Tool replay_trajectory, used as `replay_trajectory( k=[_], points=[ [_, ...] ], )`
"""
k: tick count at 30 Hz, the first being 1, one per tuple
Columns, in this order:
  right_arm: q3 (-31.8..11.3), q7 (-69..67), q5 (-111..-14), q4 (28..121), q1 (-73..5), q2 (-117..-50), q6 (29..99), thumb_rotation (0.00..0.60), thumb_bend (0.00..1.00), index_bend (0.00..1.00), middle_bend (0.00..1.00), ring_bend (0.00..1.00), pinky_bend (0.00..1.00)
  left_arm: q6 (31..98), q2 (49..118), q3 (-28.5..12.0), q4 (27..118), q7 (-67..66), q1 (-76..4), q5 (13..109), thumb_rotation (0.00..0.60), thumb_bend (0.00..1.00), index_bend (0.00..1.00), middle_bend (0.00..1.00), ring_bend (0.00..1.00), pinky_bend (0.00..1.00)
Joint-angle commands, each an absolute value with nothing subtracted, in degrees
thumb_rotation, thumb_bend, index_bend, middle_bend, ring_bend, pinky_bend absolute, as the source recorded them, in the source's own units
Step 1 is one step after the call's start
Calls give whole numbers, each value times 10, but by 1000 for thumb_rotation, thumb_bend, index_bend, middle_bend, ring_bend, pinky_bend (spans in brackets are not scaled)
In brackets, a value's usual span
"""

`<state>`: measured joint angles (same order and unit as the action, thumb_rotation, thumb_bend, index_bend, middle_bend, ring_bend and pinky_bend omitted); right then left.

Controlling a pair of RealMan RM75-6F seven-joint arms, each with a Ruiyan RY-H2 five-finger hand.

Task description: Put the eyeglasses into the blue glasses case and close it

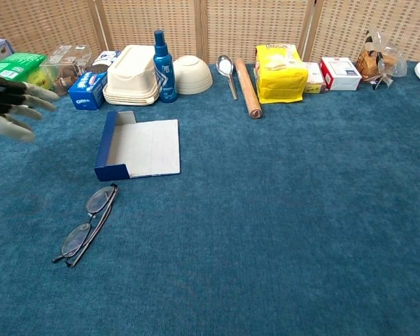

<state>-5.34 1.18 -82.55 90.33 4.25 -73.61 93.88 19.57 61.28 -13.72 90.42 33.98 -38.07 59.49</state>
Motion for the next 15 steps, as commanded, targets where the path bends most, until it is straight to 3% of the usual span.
replay_trajectory(
  k=[1, 15],
  points=[
    [-53, 11, -824, 904, 46, -736, 942, 600, 384, 11, 192, 0, 47, 148, 645, -152, 860, 363, -413, 572, 600, 141, 0, 42, 26, 130],
    [-54, 5, -820, 902, 63, -735, 959, 600, 385, 7, 192, 0, 47, 82, 733, -162, 742, 366, -479, 519, 600, 141, 0, 42, 36, 163]
  ],
)
